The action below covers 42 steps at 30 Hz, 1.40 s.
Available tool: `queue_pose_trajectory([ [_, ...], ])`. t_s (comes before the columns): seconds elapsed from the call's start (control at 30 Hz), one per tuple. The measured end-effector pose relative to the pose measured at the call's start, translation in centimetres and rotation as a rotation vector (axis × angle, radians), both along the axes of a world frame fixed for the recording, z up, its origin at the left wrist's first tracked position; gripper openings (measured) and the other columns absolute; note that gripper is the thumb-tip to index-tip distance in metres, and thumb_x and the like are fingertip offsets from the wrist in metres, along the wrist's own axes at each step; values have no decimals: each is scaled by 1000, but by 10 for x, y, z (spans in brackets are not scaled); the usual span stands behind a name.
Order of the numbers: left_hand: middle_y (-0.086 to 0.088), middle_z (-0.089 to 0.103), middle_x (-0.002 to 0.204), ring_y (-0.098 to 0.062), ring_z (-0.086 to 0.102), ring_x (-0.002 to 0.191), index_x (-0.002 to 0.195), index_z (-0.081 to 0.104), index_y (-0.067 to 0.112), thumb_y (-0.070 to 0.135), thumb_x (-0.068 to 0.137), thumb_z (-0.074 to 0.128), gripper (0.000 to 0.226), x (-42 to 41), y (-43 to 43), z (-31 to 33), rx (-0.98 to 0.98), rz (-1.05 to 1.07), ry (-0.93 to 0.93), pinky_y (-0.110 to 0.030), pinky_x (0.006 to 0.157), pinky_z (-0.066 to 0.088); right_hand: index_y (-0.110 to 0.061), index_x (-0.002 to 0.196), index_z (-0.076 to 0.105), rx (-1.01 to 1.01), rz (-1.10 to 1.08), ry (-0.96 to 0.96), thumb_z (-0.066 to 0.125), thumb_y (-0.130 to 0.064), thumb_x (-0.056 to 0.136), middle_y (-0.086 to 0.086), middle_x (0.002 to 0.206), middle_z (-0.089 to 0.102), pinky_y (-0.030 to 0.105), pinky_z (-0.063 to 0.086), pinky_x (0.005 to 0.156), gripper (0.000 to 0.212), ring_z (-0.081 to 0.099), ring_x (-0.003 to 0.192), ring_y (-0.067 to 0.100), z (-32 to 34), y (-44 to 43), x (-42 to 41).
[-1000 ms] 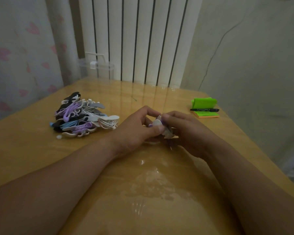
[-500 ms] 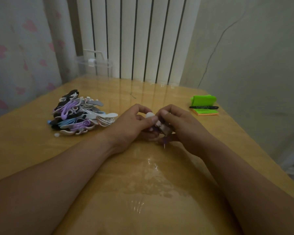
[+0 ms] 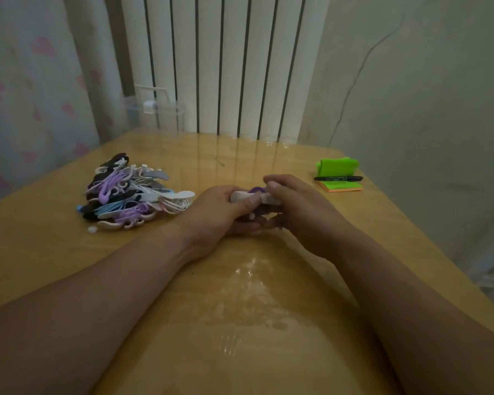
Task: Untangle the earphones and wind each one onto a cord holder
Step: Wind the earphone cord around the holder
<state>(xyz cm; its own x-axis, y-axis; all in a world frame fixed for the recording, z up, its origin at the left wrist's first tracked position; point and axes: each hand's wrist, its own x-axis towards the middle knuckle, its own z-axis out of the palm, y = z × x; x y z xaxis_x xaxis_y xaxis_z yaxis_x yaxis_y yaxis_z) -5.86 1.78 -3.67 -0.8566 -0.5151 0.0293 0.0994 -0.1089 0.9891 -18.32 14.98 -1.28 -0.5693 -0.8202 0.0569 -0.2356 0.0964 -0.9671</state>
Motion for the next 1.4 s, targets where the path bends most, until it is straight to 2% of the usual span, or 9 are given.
queue_pose_trajectory([
  [0.17, -11, 72, 88, -29, 74, 99, 121, 66, -5, 18, 100, 67, 31, 0, -6, 0, 138, 30, 53, -30, 79, 63, -8, 128, 64, -46, 2, -12, 59, 3, 100, 18, 102, 77, 25, 59, 65, 31, 76, 85, 23, -2, 2, -2],
  [0.27, -11, 74, 85, -21, 75, 87, 117, 68, -4, 17, 104, 60, 26, 0, -1, 2, 184, -16, 71, -28, 78, 64, -6, 120, 65, 7, -117, 117, 59, 0, 100, 17, 84, 76, 29, 60, 60, 21, 71, 67, 19, -8, -2, -1],
  [0.37, -12, 77, 90, -24, 76, 94, 119, 68, -5, 16, 106, 56, 27, -1, 1, 3, 213, -3, 102, -26, 78, 64, -10, 96, 67, 101, -211, 334, 65, -8, 95, 6, 76, 75, 37, 61, 57, 4, 71, 59, 18, -11, -5, -3],
  [0.53, -11, 77, 93, -17, 76, 85, 116, 72, 0, 18, 105, 59, 25, -6, 3, -2, 173, 122, 136, -25, 74, 63, -15, 87, 70, 165, -241, 861, 63, -19, 94, 0, 81, 69, 36, 47, 65, 11, 62, 76, 23, -6, -5, 8],
  [0.67, -10, 76, 91, -14, 75, 79, 111, 76, 7, 22, 104, 62, 21, -9, 4, -3, 126, 237, 131, -23, 68, 60, -13, 101, 73, 233, -141, 1029, 56, -20, 97, 5, 90, 62, 36, 39, 66, 19, 57, 84, 25, -2, -8, 14],
  [0.83, -9, 80, 105, -20, 77, 99, 110, 76, 13, 24, 105, 61, 19, -8, 3, -6, 63, 272, 122, -28, 77, 62, -19, 110, 74, 218, -10, 1075, 53, -21, 103, -1, 95, 61, 33, 42, 71, 23, 55, 86, 16, 1, -5, 12],
  [1.13, -14, 74, 108, -21, 74, 93, 125, 71, 9, 17, 104, 63, 23, -1, 5, -1, -276, 180, 44, -30, 78, 64, -26, 103, 71, 80, -30, 1135, 66, -32, 99, -10, 96, 64, 25, 47, 72, 9, 57, 85, 6, 12, 5, 3],
  [1.23, -15, 71, 110, -19, 68, 88, 123, 69, 11, 20, 106, 61, 21, 3, 7, 1, -343, 63, -13, -26, 74, 60, -26, 100, 72, -17, -33, 947, 68, -33, 97, -13, 99, 63, 14, 45, 76, 9, 59, 92, 2, 10, 9, -5],
  [1.4, -14, 65, 107, -18, 60, 84, 121, 63, 7, 23, 106, 60, 23, 3, 11, 1, -219, -45, -14, -33, 76, 58, -17, 99, 73, -78, -25, 660, 68, -22, 100, -5, 80, 75, 11, 51, 67, 7, 69, 77, 2, 10, 12, -8],
])
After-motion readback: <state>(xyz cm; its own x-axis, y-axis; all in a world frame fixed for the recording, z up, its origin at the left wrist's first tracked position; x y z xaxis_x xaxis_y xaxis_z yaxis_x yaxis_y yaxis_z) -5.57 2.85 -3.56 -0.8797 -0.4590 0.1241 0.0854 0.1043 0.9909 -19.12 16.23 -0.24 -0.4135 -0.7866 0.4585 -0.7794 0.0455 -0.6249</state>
